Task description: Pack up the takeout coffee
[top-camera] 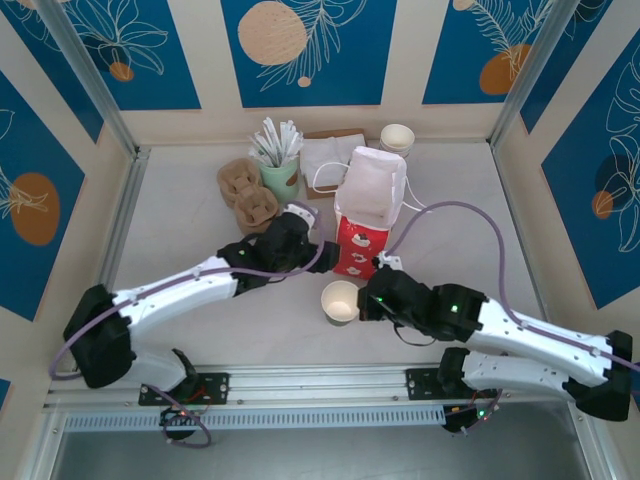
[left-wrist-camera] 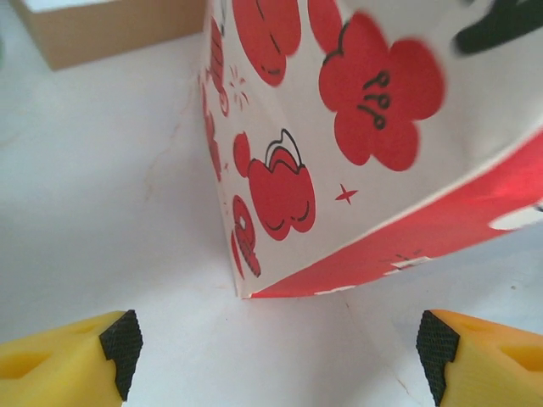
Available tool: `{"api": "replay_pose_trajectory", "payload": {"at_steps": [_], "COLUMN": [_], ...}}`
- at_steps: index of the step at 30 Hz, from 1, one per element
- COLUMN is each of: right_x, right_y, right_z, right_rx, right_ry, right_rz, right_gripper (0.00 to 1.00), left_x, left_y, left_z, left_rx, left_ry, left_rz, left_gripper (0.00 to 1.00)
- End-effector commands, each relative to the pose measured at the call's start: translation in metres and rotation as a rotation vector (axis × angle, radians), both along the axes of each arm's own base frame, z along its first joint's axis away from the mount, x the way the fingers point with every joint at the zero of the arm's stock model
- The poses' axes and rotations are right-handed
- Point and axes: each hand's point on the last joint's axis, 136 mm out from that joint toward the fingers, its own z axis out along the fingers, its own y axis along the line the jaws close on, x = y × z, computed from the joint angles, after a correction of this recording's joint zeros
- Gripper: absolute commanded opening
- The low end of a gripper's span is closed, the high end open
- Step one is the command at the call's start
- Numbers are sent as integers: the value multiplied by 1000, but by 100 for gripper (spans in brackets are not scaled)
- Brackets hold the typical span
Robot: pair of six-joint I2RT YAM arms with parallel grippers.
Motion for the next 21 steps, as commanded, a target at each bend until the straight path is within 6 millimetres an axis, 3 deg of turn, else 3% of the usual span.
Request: {"api": "replay_pose_trajectory", "payload": {"at_steps": [1,6,12,18,21], "right_x": [21,29,30,32,34], "right_y": [9,27,51,71,76], "right_z": [12,2,-20,-36,-38], "right_rx": [44,51,44,5,7], "right_ry": [-95,-80,36,87,86], "right_rz": [-83,-79,-73,-42,-37], "right_gripper": [0,0,0,0,0], "left_x": [-7,-20,-33,-49,-53], "left_y": [37,94,156,195,204], "left_z": [8,9,-11,-33,-48], "left_rx": [58,68,108,105,98], "left_ry": [-5,51,183,276,314], "left_rz": [52,172,363,514,546], "left_gripper": [87,88,92,92,90]}}
